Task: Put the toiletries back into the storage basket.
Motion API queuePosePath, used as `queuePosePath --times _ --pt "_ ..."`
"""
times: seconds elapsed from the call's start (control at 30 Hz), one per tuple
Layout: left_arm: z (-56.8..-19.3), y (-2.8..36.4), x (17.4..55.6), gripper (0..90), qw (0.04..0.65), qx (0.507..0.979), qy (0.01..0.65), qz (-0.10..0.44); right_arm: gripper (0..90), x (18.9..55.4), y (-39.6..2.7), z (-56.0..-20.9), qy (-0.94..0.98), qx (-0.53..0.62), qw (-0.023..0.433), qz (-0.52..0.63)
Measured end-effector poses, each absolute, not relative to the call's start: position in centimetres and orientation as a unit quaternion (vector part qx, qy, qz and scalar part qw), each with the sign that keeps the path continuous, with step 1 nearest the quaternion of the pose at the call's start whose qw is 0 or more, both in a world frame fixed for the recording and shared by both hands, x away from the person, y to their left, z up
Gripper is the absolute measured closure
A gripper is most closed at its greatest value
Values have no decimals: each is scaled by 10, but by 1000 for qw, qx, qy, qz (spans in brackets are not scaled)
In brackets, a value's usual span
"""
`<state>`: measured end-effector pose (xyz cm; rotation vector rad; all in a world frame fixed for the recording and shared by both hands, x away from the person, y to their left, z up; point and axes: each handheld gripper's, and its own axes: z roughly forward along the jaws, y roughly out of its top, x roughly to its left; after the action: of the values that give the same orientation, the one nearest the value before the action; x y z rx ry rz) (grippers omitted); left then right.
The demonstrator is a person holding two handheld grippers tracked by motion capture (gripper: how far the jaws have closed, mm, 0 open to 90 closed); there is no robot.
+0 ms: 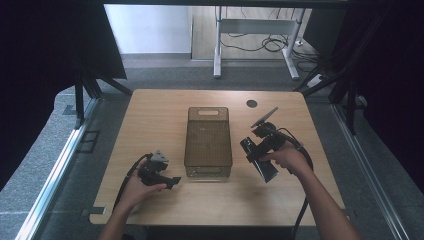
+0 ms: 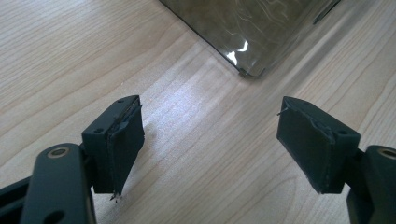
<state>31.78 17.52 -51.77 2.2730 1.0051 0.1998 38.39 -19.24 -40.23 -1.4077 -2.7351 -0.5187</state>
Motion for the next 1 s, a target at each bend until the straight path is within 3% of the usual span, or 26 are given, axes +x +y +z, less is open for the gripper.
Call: queuePosePath --times 1.0 --pt "-519 174 318 233 318 863 386 71 463 416 -153 -389 -872 -450 21 -191"
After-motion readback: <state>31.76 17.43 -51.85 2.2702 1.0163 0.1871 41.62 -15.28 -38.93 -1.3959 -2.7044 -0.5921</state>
